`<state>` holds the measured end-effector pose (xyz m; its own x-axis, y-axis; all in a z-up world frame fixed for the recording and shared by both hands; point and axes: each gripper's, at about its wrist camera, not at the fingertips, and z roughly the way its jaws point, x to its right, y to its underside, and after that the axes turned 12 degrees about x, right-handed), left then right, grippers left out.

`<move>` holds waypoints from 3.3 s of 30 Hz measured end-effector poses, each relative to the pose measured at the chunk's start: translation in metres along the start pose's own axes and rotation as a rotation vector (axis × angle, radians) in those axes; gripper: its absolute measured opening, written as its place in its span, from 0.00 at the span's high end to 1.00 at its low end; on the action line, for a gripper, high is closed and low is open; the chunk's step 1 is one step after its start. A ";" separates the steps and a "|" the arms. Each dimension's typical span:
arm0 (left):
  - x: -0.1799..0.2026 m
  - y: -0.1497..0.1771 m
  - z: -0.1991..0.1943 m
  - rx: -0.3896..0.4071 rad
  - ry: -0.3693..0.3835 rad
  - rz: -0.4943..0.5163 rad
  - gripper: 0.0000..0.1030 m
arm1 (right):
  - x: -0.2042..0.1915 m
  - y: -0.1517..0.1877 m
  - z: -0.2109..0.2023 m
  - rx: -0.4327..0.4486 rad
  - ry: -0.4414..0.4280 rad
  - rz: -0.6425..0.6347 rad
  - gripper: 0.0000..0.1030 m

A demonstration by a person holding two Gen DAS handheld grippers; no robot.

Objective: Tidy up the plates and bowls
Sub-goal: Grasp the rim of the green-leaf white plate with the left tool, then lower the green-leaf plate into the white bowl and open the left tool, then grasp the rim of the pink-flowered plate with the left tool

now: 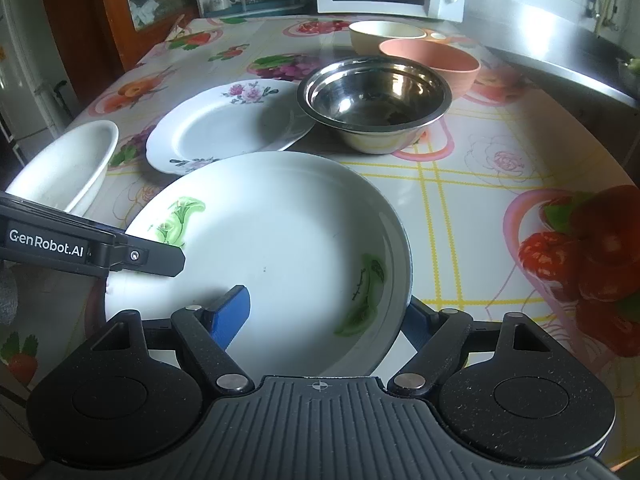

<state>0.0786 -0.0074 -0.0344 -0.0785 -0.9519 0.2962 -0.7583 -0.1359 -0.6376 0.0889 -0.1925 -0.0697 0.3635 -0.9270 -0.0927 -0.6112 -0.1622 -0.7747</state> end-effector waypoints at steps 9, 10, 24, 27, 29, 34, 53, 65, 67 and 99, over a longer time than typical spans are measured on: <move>-0.002 0.003 -0.009 0.014 -0.019 -0.013 0.72 | -0.010 -0.006 -0.007 0.017 -0.010 -0.020 0.23; -0.003 0.003 -0.011 0.019 -0.022 -0.017 0.72 | -0.011 -0.008 -0.008 0.024 -0.014 -0.024 0.23; -0.037 -0.017 -0.068 0.165 -0.107 -0.084 0.72 | -0.065 -0.057 -0.004 0.120 -0.127 -0.134 0.23; -0.053 -0.021 -0.082 0.195 -0.145 -0.107 0.72 | -0.085 -0.067 0.005 0.129 -0.170 -0.161 0.23; -0.066 -0.022 -0.091 0.212 -0.173 -0.125 0.72 | -0.100 -0.073 0.012 0.134 -0.199 -0.180 0.23; -0.102 -0.024 -0.111 0.241 -0.246 -0.176 0.72 | -0.136 -0.081 0.028 0.134 -0.275 -0.223 0.23; -0.189 0.003 -0.132 0.214 -0.375 -0.332 0.72 | -0.210 -0.078 0.061 0.062 -0.395 -0.343 0.24; -0.201 0.014 -0.123 0.171 -0.379 -0.363 0.65 | -0.210 -0.070 0.071 0.007 -0.424 -0.322 0.27; -0.202 0.013 -0.123 0.173 -0.373 -0.361 0.62 | -0.210 -0.071 0.073 -0.001 -0.427 -0.319 0.27; -0.135 -0.083 -0.086 0.267 -0.229 -0.172 0.34 | -0.064 -0.086 0.065 0.089 -0.128 -0.075 0.20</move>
<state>0.0961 0.1558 0.0399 0.2046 -0.9415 0.2678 -0.5500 -0.3368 -0.7642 0.1638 -0.0972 -0.0372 0.4963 -0.8616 -0.1071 -0.5162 -0.1936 -0.8343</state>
